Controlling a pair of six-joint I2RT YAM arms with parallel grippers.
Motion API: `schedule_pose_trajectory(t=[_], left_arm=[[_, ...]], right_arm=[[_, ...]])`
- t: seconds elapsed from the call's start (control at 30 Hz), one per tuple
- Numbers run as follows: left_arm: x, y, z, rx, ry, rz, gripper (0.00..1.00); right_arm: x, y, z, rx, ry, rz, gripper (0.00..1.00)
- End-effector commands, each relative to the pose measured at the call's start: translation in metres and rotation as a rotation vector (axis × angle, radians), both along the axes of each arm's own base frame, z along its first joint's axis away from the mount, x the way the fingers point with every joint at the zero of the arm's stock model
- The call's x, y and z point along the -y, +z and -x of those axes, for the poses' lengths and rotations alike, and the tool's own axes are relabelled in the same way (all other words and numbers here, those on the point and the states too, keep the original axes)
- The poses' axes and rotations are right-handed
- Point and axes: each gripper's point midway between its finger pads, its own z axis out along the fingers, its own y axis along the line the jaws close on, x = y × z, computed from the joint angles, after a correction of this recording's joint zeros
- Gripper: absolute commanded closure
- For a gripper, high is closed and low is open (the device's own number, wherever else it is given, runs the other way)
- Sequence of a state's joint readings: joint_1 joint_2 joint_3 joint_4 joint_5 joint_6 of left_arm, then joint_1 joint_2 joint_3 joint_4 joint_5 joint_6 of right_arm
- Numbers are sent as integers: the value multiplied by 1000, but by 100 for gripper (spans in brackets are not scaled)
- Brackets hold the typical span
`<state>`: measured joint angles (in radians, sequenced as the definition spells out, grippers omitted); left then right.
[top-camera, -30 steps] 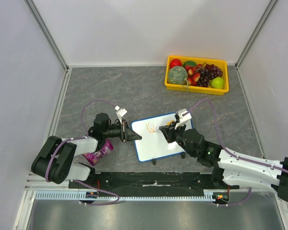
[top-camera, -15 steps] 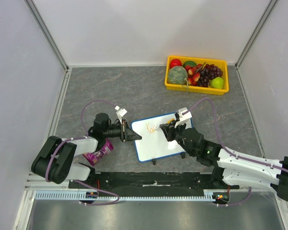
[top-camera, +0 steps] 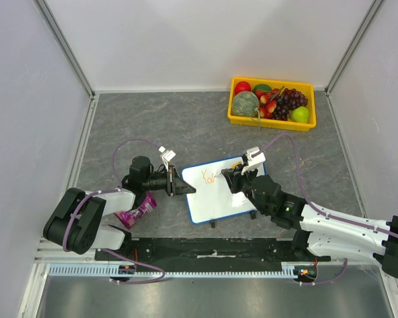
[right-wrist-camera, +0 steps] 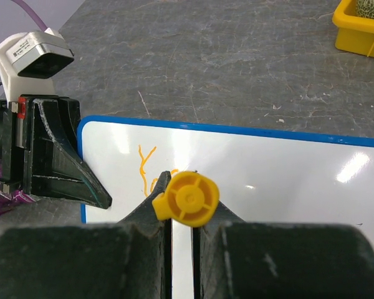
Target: Write a sentence on the whiteboard
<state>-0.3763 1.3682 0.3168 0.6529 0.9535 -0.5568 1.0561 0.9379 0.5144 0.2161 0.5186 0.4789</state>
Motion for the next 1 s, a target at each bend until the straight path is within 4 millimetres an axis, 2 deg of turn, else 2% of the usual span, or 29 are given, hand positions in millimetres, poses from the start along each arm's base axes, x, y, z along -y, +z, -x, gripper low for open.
schedule_pose_trajectory(t=[0.0, 0.2, 0.63, 0.77, 0.97], left_arm=[[-4, -16, -4, 42, 10, -60, 98], [-3, -16, -4, 40, 8, -60, 98], [-3, -16, -4, 42, 9, -59, 98], [-3, -16, -5, 39, 10, -60, 98], [-3, -16, -5, 39, 10, -60, 98]], right_arm=[[7, -13, -3, -21, -20, 59, 100], [13, -29, 4, -51, -5, 85, 100], [16, -40, 10, -80, 13, 105, 100], [19, -35, 11, -71, 9, 96, 100], [12, -11, 6, -33, 13, 62, 100]])
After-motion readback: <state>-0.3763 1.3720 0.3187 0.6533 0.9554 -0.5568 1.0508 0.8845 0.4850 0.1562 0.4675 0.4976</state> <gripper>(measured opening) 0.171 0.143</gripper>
